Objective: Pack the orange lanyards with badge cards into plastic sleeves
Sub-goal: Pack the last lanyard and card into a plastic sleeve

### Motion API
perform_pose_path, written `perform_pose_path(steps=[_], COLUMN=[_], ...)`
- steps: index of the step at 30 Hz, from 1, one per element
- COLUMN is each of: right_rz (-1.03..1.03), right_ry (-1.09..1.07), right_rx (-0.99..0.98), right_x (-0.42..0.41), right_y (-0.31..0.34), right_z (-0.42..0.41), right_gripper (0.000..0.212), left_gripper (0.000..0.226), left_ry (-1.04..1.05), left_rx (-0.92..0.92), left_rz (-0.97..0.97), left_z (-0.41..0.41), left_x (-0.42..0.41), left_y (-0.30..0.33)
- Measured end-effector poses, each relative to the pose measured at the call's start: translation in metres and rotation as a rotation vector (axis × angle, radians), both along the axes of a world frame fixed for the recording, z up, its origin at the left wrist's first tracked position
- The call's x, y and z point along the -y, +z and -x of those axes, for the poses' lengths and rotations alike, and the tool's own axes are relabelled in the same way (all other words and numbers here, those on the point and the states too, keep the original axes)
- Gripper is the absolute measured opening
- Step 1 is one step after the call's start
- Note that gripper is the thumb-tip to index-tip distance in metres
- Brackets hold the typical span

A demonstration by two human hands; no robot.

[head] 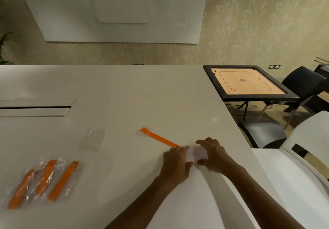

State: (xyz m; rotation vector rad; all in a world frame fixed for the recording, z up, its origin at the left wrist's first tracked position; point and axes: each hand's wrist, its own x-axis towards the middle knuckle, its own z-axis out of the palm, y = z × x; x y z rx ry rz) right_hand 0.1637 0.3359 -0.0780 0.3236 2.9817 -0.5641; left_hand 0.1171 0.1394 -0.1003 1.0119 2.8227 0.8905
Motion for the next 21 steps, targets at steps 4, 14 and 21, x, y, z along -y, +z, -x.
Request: perform_pose_path(steps=[4,14,21], right_rz=[-0.024,0.31,0.825], right_ry=[-0.049,-0.093,-0.21], right_rx=[-0.058,-0.361,-0.426], right_x=[0.004,0.035,0.079], right_y=[-0.002,0.019,0.061], right_z=[-0.002,0.002,0.009], right_gripper=[0.063,0.007,0.005], left_gripper=[0.057,0.055,0.021], left_ry=[0.011,0.128,0.206], left_rx=[0.034,0.148,0.368], left_rz=[-0.094,-0.447,-0.71], left_z=[0.0,0.011,0.02], left_x=[0.0,0.025,0.055], left_y=[0.003,0.021,0.054])
